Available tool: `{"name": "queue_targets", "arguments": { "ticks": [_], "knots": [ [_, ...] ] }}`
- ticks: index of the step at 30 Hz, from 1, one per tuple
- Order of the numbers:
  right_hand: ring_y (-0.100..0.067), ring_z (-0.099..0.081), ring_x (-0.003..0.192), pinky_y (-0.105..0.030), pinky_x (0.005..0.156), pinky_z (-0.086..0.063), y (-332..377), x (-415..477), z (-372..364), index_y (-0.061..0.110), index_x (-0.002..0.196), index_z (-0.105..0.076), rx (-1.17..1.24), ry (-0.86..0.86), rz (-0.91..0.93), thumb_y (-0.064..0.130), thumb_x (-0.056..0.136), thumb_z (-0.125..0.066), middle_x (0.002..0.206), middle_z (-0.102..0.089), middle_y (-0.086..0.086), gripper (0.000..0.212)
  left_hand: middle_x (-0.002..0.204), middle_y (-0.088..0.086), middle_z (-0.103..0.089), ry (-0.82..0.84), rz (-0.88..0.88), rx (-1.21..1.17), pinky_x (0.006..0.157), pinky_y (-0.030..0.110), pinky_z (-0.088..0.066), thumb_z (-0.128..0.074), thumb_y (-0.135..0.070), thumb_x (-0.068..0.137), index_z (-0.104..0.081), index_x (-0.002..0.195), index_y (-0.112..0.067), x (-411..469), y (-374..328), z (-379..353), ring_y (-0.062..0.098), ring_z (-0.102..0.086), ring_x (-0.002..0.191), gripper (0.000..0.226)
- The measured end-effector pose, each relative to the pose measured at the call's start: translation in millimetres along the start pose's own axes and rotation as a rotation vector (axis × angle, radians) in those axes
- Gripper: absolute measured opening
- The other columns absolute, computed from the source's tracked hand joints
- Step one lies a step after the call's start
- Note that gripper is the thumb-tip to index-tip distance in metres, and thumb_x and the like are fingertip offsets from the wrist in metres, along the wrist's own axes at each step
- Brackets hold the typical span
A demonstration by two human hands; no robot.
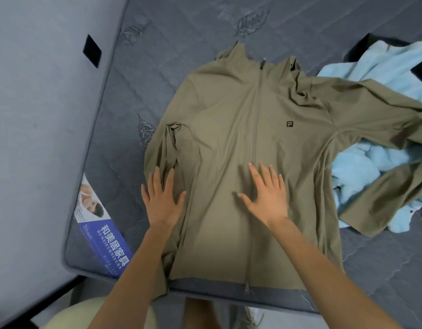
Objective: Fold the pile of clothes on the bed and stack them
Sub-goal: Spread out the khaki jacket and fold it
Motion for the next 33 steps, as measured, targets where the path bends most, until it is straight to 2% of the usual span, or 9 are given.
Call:
{"name": "queue_targets", "arguments": {
  "ticks": [7, 10, 15, 17, 21, 25, 27, 29, 33],
  "knots": [
    [-0.028, -0.014, 0.147, -0.045, 0.118, -0.01, 32.6, 49.0, -14.0, 0.029, 0.152, -0.018, 0.018, 0.059, -0.045, 0.054, 0.083, -0.061, 0.158, -0.023, -0.005, 0.085, 0.159, 0.013, -0.007, 0.014, -0.005, -0.085, 0.117, 0.049, -0.002, -0.052, -0.047, 0.093, -0.016, 0.152, -0.025, 54.7, 20.4, 12.7, 0.031, -0.005, 0.146, 0.073],
    [-0.026, -0.011, 0.148, -0.043, 0.119, -0.008, 48.5, 75.9, -13.9, 0.031, 0.153, -0.013, 0.049, 0.069, -0.063, 0.055, 0.085, -0.058, 0.159, -0.021, -0.003, 0.085, 0.158, 0.013, -0.013, 0.008, -0.001, -0.172, 0.117, 0.047, -0.008, -0.039, -0.052, 0.094, -0.014, 0.152, -0.023, 84.3, 24.4, 20.3, 0.031, -0.012, 0.145, 0.069],
    [-0.022, -0.007, 0.148, -0.042, 0.12, -0.005, 79.9, 124.0, -12.6, 0.031, 0.153, -0.011, 0.096, 0.054, -0.017, 0.054, 0.087, -0.057, 0.16, -0.016, 0.0, 0.084, 0.147, 0.009, -0.04, 0.065, 0.053, -0.45, 0.115, 0.044, -0.025, -0.025, -0.043, 0.101, -0.031, 0.147, -0.014, 141.9, 34.7, 17.6, 0.029, -0.037, 0.134, 0.054],
    [-0.023, -0.008, 0.148, -0.042, 0.119, -0.005, 91.2, 143.7, -16.1, 0.03, 0.153, -0.013, 0.108, 0.043, 0.026, 0.055, 0.087, -0.056, 0.16, -0.016, -0.001, 0.083, 0.135, 0.009, -0.053, 0.042, 0.092, -0.556, 0.107, 0.045, -0.036, -0.022, -0.043, 0.101, -0.044, 0.139, -0.012, 158.7, 36.4, 19.3, 0.028, -0.048, 0.123, 0.054],
    [-0.023, -0.009, 0.148, -0.041, 0.119, -0.005, 108.9, 184.5, -23.3, 0.029, 0.153, -0.017, 0.151, 0.059, 0.087, 0.057, 0.091, -0.05, 0.16, -0.018, -0.003, 0.075, 0.113, 0.01, -0.061, -0.061, 0.331, -0.706, 0.08, 0.021, -0.037, -0.031, -0.022, 0.104, -0.057, 0.117, -0.003, 180.7, 41.6, 32.6, 0.024, -0.056, 0.105, 0.035],
    [-0.026, -0.017, 0.146, -0.041, 0.119, -0.012, 125.2, 213.9, -21.3, 0.021, 0.146, -0.038, 0.229, 0.047, 0.156, 0.046, 0.096, -0.048, 0.156, -0.028, -0.006, 0.057, 0.105, 0.007, -0.06, 0.079, 0.419, -0.638, 0.078, 0.023, -0.037, -0.049, -0.023, 0.098, -0.056, 0.114, -0.004, 190.9, 42.2, 19.0, 0.019, -0.054, 0.095, 0.026],
    [-0.029, -0.029, 0.142, -0.04, 0.118, -0.019, 136.9, 224.0, -17.5, 0.013, 0.138, -0.05, 0.298, 0.016, 0.209, 0.038, 0.097, -0.05, 0.148, -0.042, -0.011, 0.048, 0.095, 0.004, -0.06, 0.124, 0.388, -0.598, 0.071, 0.023, -0.036, -0.052, -0.02, 0.096, -0.06, 0.103, -0.007, 188.2, 40.4, 14.0, 0.017, -0.054, 0.086, 0.016],
    [-0.031, -0.039, 0.137, -0.039, 0.116, -0.024, 153.4, 232.6, -16.0, 0.009, 0.133, -0.055, 0.336, 0.015, 0.275, 0.034, 0.097, -0.049, 0.141, -0.05, -0.014, 0.045, 0.081, 0.004, -0.059, 0.028, 0.274, -0.568, 0.06, 0.023, -0.031, -0.049, -0.014, 0.097, -0.057, 0.087, -0.01, 186.9, 35.7, 26.4, 0.016, -0.052, 0.074, 0.013],
    [-0.03, -0.032, 0.14, -0.042, 0.116, -0.019, 203.3, 242.4, -11.6, 0.016, 0.145, -0.04, 0.296, 0.079, 0.472, 0.043, 0.096, -0.041, 0.146, -0.046, -0.008, 0.056, 0.067, -0.005, -0.046, -0.149, 0.158, -0.693, 0.051, 0.02, -0.031, -0.039, -0.016, 0.102, -0.044, 0.086, -0.014, 188.7, 38.0, 59.9, 0.004, -0.042, 0.056, 0.017]
  ]
}}
Point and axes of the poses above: each hand's wrist, its own x-axis towards the middle knuckle, its own z-axis out of the back of the hand, y = z × x, the point moved 9 cm from there along x, towards the middle knuckle
